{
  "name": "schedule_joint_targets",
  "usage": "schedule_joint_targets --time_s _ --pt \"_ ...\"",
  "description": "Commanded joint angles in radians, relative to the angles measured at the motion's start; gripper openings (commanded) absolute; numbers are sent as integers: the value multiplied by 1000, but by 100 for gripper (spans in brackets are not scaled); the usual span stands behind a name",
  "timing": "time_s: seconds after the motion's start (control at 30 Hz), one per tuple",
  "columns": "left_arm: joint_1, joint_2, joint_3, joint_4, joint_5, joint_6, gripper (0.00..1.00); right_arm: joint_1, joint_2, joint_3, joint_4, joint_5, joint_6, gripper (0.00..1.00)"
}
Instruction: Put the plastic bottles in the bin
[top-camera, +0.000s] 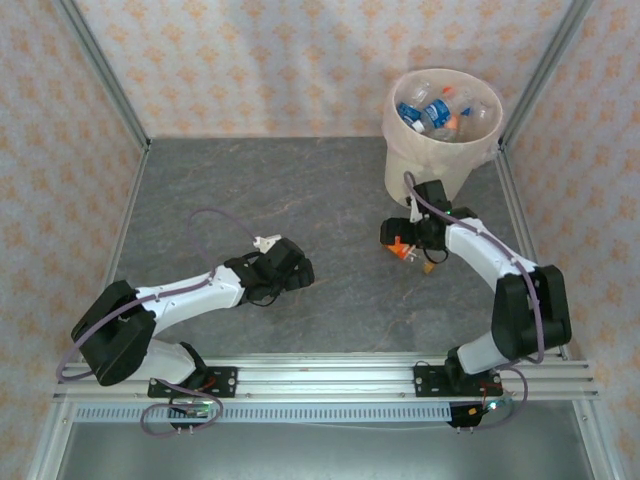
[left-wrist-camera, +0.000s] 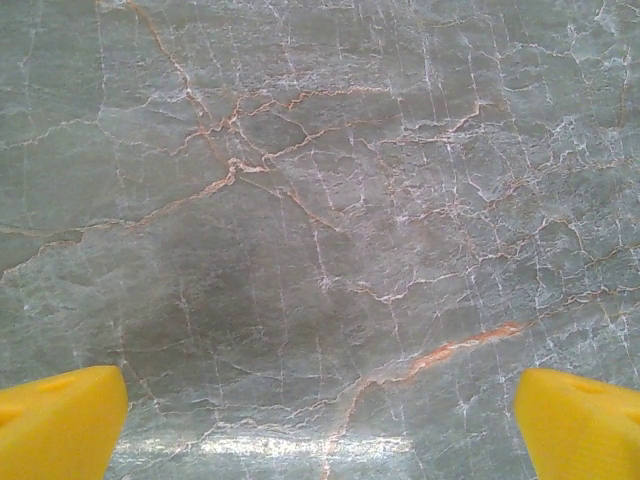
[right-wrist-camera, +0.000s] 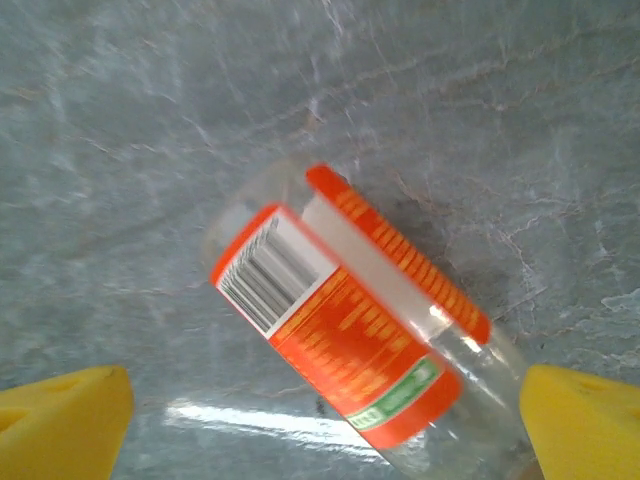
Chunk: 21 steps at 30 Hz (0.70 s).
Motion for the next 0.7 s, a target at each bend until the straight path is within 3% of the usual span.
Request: schedule_joint_targets --time_s 0.0,0.33,0.67 --pt "5 -5 -5 -4 -43 7 100 1 28 10 110 1 -30 100" --pt "5 11 -4 -8 -51 -6 100 2 86 -42 120 89 10 99" --pt "5 31 7 -8 -44 -1 100 3 -4 -55 97 115 16 99"
